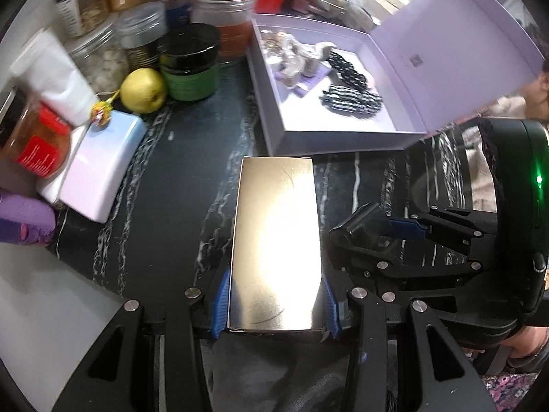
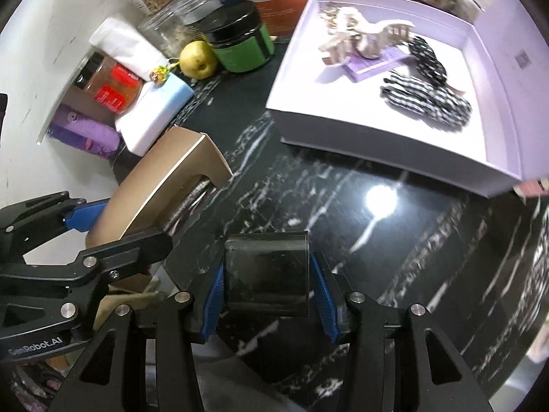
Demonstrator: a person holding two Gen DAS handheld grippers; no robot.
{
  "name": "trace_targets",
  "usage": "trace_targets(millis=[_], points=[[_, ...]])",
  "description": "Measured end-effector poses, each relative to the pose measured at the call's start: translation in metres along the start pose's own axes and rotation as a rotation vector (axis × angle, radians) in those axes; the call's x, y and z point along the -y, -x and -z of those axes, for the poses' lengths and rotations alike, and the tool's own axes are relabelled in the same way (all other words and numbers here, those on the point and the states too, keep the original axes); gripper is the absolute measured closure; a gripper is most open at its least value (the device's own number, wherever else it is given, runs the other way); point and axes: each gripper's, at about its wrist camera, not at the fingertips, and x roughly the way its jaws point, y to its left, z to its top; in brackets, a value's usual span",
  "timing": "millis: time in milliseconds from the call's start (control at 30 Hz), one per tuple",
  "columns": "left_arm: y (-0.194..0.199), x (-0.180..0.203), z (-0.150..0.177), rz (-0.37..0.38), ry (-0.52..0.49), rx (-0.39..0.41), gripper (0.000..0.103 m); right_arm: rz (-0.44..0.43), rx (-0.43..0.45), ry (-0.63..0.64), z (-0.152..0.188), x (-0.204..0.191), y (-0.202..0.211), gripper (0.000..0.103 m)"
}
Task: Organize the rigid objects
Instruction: 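Carry the gold box and dark case in both grippers over the gift box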
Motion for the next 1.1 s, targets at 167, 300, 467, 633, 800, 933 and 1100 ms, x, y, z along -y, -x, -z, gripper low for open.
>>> trace_targets(millis=[167, 300, 467, 633, 800, 933, 1100], points=[[0.002, 0.013, -0.01, 0.019, -0.071, 0.003, 0.06, 0.015, 0.018, -0.045, 0.005, 0.01, 0.012, 0.056], [0.002, 0.021, -0.022, 0.041, -0.133, 0.006, 0.06, 0.031, 0.045, -0.084, 0.003, 0.017, 0.023, 0.056], [-0.001, 0.032, -0.036, 0.062, -0.18, 0.003, 0.06, 0.045, 0.07, -0.122, -0.002, 0.028, 0.034, 0.056], [0.002, 0.04, -0.051, 0.065, -0.219, 0.019, 0.06, 0.054, 0.087, -0.146, -0.01, 0.036, 0.043, 0.056], [0.002, 0.045, -0.067, 0.071, -0.233, 0.031, 0.06, 0.064, 0.104, -0.156, -0.021, 0.045, 0.049, 0.056], [0.0, 0.049, -0.078, 0.075, -0.245, 0.034, 0.06, 0.073, 0.112, -0.161, -0.031, 0.054, 0.052, 0.056], [-0.006, 0.055, -0.094, 0.077, -0.252, 0.034, 0.06, 0.078, 0.115, -0.168, -0.043, 0.066, 0.054, 0.056]])
